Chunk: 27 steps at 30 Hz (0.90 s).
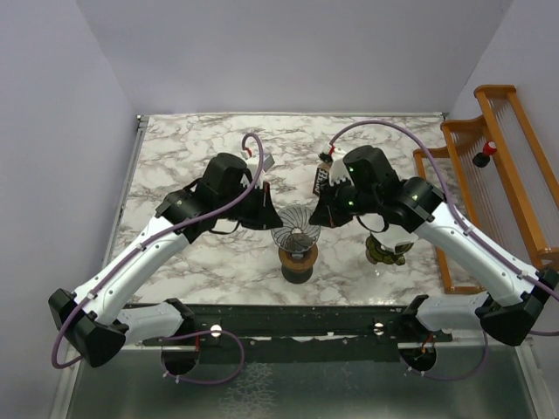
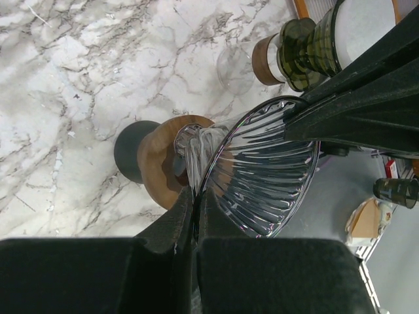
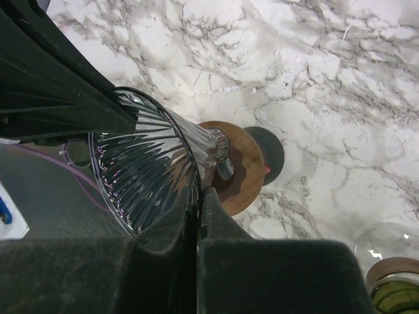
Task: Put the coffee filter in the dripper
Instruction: Place the coffee dripper in the dripper holder.
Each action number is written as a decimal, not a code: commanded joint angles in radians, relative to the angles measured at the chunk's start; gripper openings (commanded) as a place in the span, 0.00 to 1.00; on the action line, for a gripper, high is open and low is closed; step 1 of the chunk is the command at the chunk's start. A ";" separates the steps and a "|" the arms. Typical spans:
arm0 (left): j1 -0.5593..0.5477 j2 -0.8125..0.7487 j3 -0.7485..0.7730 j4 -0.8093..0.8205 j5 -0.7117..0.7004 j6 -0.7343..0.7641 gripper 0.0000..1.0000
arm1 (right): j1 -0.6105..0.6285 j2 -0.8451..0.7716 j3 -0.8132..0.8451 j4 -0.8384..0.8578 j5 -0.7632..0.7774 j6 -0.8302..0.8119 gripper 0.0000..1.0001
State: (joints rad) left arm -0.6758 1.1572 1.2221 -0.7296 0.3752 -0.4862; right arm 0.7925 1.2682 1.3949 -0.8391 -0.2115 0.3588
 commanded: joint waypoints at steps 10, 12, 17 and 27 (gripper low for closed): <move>-0.056 -0.011 -0.061 -0.006 0.044 -0.040 0.00 | 0.004 -0.082 -0.114 -0.065 -0.062 0.008 0.01; -0.061 -0.005 -0.064 -0.011 0.040 -0.039 0.00 | 0.004 -0.088 -0.130 -0.059 -0.063 0.013 0.01; -0.064 0.012 -0.065 -0.017 0.026 -0.030 0.00 | 0.004 -0.089 -0.154 -0.047 -0.065 0.019 0.00; -0.066 0.036 -0.070 -0.033 0.014 -0.014 0.00 | 0.005 -0.074 -0.185 -0.037 -0.067 0.017 0.01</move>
State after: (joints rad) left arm -0.7418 1.1915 1.1599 -0.7410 0.3882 -0.5297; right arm 0.7929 1.1973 1.2358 -0.8356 -0.2565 0.4118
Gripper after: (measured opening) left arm 0.017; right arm 0.036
